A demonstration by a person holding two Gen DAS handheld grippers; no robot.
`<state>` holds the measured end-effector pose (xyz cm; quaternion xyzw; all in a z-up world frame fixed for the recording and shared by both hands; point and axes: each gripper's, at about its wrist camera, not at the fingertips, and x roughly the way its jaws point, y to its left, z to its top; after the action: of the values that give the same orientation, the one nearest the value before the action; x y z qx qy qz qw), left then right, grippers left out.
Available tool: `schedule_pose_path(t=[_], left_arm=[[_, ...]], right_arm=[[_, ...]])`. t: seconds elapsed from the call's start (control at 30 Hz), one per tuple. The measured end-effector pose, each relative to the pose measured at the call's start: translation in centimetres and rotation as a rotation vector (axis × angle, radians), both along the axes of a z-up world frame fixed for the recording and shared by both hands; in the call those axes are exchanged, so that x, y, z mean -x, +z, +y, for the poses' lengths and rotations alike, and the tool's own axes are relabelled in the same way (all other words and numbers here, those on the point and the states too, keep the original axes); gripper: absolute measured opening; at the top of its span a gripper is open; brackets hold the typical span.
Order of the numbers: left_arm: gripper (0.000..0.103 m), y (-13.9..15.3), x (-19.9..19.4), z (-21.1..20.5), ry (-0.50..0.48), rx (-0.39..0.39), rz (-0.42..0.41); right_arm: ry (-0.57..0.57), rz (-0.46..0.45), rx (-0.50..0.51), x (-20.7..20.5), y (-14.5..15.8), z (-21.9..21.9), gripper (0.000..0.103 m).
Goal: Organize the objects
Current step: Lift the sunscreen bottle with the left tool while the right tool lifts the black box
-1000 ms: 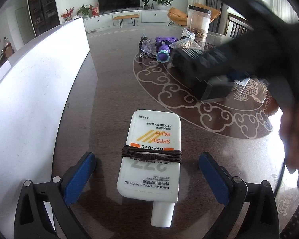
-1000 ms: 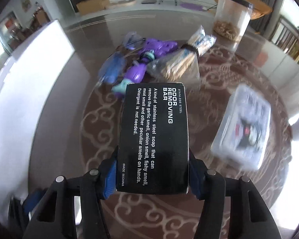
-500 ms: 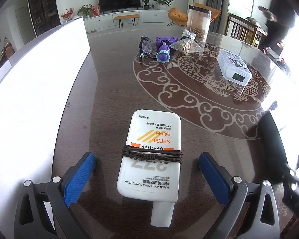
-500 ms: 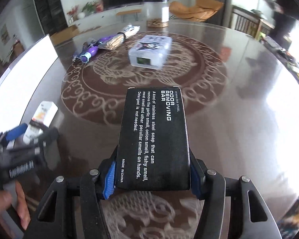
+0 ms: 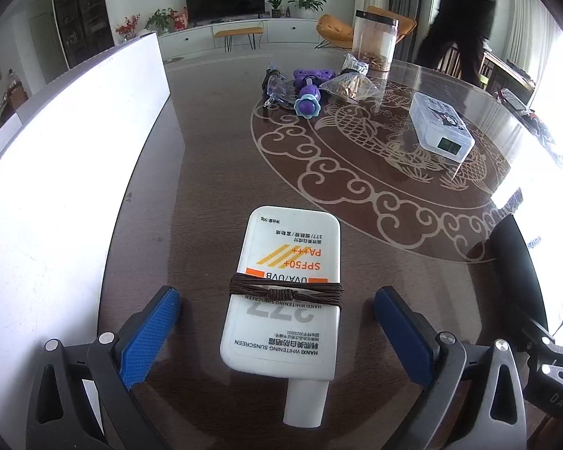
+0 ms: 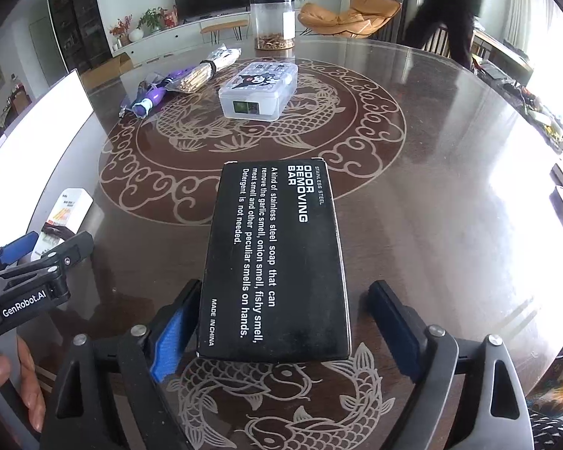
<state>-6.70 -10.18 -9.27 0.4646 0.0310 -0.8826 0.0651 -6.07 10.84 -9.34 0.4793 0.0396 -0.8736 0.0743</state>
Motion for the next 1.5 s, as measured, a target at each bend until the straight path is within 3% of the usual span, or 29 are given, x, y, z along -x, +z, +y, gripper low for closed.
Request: schedule_pose_path(t=[0.3, 1.3, 1.5], left_arm=[[0.103, 0.0, 0.1, 0.0, 0.000, 0.000, 0.000], [0.103, -0.1, 0.1, 0.0, 0.000, 0.000, 0.000], [0.103, 0.1, 1.3, -0.3, -0.064, -0.016, -0.106]], right_arm=[[0.022, -0.010, -0.014, 0.0, -0.3, -0.5, 0.099], [0.026, -0.015, -0.014, -0.1, -0.4, -0.5, 0.103], [0.026, -0.018, -0.013, -0.1, -0.4, -0.5, 0.103]])
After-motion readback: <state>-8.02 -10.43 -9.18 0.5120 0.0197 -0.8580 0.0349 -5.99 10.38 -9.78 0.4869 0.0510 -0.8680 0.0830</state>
